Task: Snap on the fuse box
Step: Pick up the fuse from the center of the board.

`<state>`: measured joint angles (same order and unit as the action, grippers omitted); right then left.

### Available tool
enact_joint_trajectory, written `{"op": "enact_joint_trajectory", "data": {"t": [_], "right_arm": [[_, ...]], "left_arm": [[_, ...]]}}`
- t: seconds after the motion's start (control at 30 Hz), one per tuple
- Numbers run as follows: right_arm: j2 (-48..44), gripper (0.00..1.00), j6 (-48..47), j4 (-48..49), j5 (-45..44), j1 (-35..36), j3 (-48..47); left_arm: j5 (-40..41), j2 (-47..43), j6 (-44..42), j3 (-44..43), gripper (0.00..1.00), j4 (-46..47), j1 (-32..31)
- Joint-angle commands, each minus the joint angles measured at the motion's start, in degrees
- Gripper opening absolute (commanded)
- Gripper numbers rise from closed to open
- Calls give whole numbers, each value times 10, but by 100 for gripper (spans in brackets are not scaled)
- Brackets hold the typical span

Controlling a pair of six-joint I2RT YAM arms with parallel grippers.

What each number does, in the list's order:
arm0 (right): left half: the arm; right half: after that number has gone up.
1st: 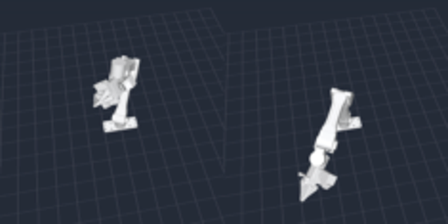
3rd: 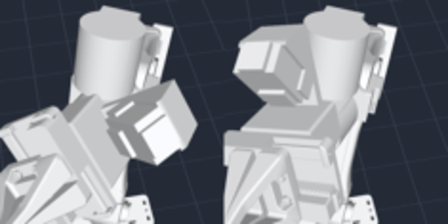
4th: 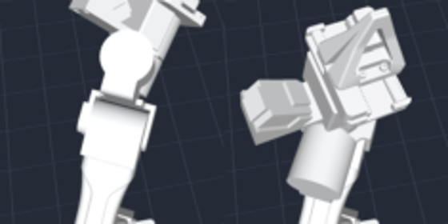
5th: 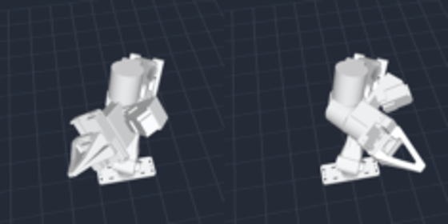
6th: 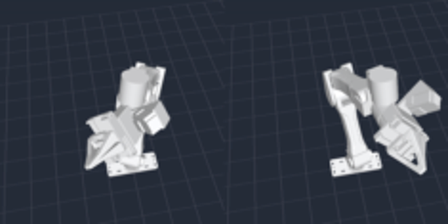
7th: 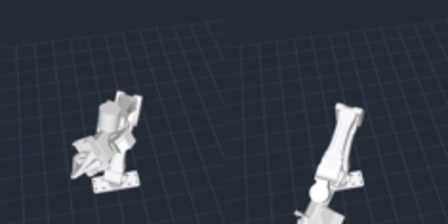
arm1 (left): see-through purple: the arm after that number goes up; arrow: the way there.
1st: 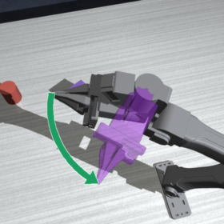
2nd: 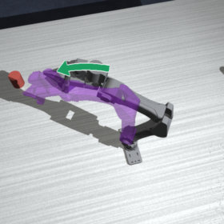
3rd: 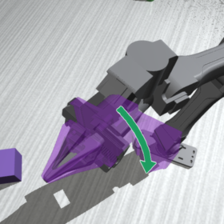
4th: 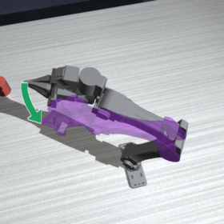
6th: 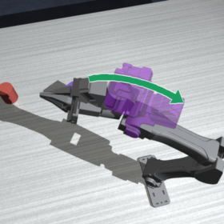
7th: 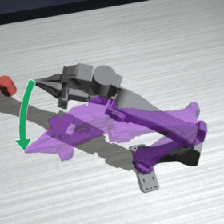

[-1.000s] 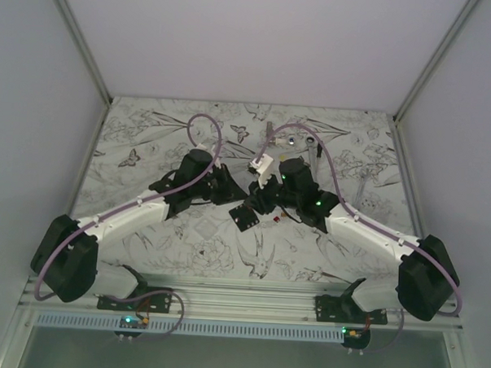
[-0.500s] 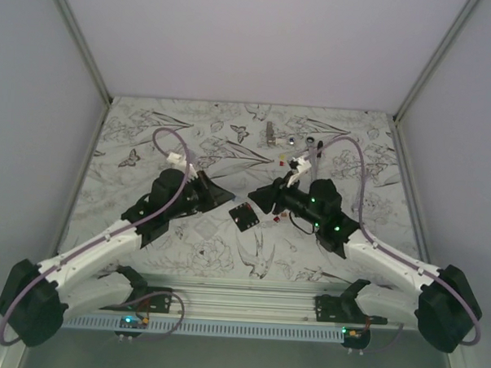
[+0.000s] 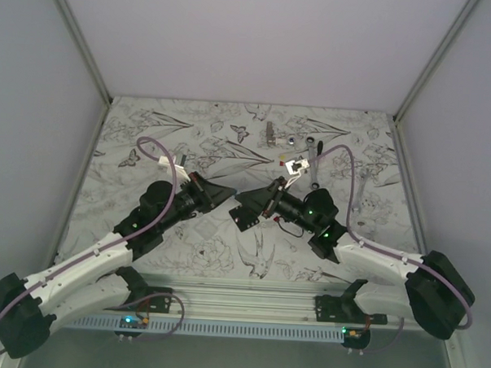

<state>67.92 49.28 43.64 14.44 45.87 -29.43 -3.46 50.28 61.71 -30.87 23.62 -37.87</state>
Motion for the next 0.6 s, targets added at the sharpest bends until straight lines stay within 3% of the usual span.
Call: {"op": "enact_joint_trajectory", "data": {"t": [0.0,0.37,0.57], "right_arm": [[21,37,33,78,-3,12,-5],[43,27,38,120,6,13,-1],[49,16,33,134,7,13,1]], "left_arm": [[27,-10,13,6,0,47,-15],[35,-6,34,6,0,66,-33],[26,-23,45,14,0,68,-34]]}}
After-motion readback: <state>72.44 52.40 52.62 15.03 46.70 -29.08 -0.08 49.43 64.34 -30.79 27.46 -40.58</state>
